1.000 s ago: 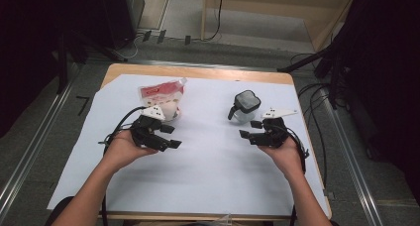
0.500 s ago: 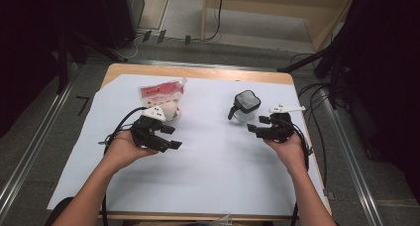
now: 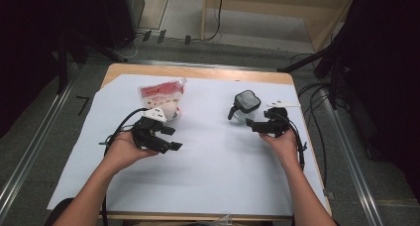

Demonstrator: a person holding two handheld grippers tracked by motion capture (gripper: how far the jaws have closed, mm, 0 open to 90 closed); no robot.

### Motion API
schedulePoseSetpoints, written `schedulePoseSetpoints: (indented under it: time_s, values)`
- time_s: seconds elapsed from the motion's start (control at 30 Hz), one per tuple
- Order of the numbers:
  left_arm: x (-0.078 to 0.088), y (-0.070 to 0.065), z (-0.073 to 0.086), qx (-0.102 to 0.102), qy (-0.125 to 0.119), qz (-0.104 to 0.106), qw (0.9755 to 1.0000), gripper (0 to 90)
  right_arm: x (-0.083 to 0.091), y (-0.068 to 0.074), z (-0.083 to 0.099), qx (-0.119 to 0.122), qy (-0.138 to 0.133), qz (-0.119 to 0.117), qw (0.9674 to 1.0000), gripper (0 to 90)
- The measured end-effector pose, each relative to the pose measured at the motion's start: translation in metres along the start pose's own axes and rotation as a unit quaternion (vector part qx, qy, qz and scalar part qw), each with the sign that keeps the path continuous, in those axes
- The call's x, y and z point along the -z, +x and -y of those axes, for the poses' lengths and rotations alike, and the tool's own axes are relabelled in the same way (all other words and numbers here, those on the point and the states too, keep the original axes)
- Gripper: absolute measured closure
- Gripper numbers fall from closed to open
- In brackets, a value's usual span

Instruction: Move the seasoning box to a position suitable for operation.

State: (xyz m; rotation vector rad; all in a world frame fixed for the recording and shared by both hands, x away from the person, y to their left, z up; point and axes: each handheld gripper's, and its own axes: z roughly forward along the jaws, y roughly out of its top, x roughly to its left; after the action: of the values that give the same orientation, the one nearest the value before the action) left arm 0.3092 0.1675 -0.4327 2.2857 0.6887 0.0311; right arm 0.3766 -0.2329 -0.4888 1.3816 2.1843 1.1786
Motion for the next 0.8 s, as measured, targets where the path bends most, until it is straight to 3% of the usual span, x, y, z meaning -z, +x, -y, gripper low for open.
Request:
schedulePoseSetpoints:
  time_s: [0.1, 0.3, 0.43, 0.57, 0.8]
  values:
    - [0.0, 0.0, 0.0, 0.002, -0.002, 0.0, 1.0, 35.9, -0.009, 0.0, -0.001, 0.002, 0.0, 0.008, 1.0, 13.3]
    - [0.0, 0.001, 0.001, 0.005, -0.002, 0.004, 1.0, 35.9, -0.024, 0.0, -0.005, 0.001, -0.011, 0.003, 0.9999, 13.2]
    - [0.001, 0.001, 0.002, 0.007, 0.0, 0.003, 1.0, 36.1, -0.036, 0.002, -0.009, 0.015, -0.012, 0.019, 0.9996, 13.1]
    - [0.0, 0.001, 0.003, 0.011, -0.001, 0.006, 0.9999, 36.1, -0.045, 0.002, -0.011, 0.028, -0.023, 0.017, 0.9992, 12.3]
    - [0.0, 0.0, 0.005, 0.012, 0.0, 0.006, 0.9999, 36.1, -0.056, 0.006, -0.015, 0.016, -0.049, 0.026, 0.9983, 12.0]
